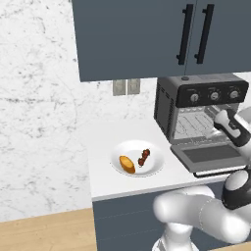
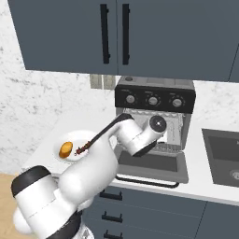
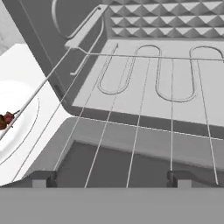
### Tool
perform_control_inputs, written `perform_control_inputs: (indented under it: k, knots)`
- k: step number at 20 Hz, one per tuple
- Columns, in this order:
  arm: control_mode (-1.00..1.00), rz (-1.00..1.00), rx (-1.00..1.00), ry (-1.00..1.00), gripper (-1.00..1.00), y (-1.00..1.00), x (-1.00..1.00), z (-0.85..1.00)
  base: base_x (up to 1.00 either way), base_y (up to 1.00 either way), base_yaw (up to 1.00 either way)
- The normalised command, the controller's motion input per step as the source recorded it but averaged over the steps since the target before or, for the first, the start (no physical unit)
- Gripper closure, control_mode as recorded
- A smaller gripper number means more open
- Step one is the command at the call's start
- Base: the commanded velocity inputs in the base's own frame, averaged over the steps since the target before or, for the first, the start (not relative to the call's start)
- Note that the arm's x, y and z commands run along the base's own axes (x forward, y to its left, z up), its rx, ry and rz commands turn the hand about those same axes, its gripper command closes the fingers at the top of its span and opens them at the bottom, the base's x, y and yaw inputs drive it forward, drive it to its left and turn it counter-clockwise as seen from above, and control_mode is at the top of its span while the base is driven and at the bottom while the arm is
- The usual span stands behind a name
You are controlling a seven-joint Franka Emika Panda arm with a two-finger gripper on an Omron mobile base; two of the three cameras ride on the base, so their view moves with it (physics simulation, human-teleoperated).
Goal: Pick up the kebab skewer and baguette bread, and place them inside the toaster oven. Close the toaster oven door and start by setting the timer.
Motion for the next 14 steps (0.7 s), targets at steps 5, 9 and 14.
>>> perform_control_inputs:
  k: [5, 9, 14]
  knots:
    - [-1.00, 0.00, 0.05, 0.03, -1.00, 0.20, -0.97, 0.96, 0.00, 0.00, 0.00]
    - [-1.00, 0.00, 0.00, 0.00, -1.00, 0.78, -0.96, 0.77, 0.00, 0.00, 0.00]
    - [-1.00, -0.03, -0.01, 0.07, -1.00, 0.96, -0.58, 0.11, 0.00, 0.00, 0.00]
